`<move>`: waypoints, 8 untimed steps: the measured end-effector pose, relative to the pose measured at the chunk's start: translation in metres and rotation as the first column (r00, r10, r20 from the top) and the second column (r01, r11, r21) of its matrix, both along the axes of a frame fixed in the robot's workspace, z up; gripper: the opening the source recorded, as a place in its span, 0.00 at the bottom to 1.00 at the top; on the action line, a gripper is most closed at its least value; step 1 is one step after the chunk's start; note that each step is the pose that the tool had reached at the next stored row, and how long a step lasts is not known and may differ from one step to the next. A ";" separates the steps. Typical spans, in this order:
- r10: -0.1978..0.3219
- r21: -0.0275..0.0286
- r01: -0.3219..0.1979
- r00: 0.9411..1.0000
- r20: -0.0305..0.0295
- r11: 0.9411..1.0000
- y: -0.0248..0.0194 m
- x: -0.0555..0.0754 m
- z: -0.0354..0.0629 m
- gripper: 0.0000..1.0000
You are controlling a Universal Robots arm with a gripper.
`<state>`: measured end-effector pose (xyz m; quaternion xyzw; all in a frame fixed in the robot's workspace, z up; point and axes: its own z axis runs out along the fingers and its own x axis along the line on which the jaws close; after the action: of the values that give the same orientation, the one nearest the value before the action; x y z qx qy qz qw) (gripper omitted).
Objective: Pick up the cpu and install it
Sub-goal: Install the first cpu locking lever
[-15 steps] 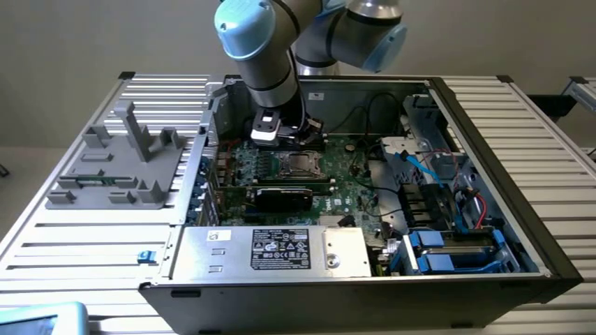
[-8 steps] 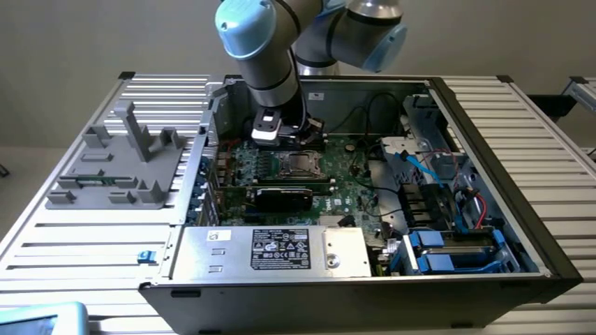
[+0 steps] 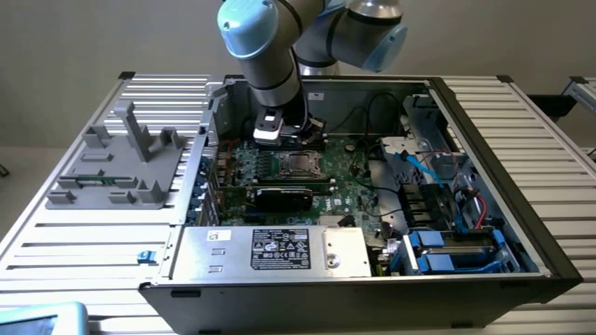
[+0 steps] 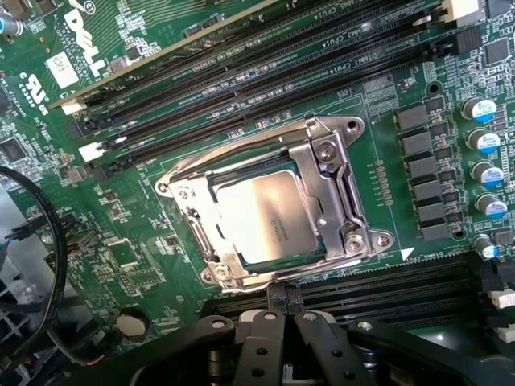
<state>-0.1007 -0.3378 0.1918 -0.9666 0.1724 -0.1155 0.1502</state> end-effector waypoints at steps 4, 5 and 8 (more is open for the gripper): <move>0.000 0.000 0.000 1.000 0.000 1.000 0.0000 0.001 0.0004 0.11; 0.000 0.000 0.000 1.000 0.000 1.000 0.0000 0.002 0.0006 0.11; 0.000 0.000 0.000 1.000 0.000 1.000 0.0001 0.003 0.0013 0.11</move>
<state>-0.0978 -0.3377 0.1931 -0.9666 0.1726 -0.1155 0.1503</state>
